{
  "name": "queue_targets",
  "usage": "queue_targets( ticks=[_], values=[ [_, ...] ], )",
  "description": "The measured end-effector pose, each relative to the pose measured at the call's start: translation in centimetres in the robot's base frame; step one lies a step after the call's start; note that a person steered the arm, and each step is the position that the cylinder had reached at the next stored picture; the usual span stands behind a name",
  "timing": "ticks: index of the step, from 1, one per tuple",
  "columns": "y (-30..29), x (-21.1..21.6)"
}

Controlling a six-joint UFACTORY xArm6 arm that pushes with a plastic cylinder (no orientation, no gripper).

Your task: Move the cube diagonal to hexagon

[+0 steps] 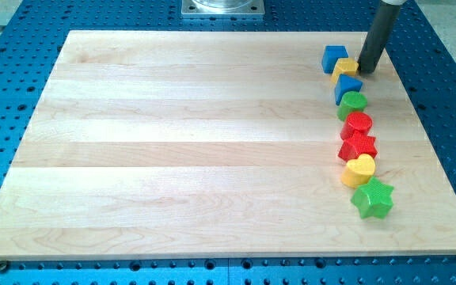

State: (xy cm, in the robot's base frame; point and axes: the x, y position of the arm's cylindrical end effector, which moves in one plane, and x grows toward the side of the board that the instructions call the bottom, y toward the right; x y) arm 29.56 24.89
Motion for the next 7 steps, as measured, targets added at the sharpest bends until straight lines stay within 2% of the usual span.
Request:
queue_targets(
  ticks=[4,6,7],
  values=[
    [-0.4,-1.0],
    [-10.4,-1.4],
    [-9.5,-1.6]
  ],
)
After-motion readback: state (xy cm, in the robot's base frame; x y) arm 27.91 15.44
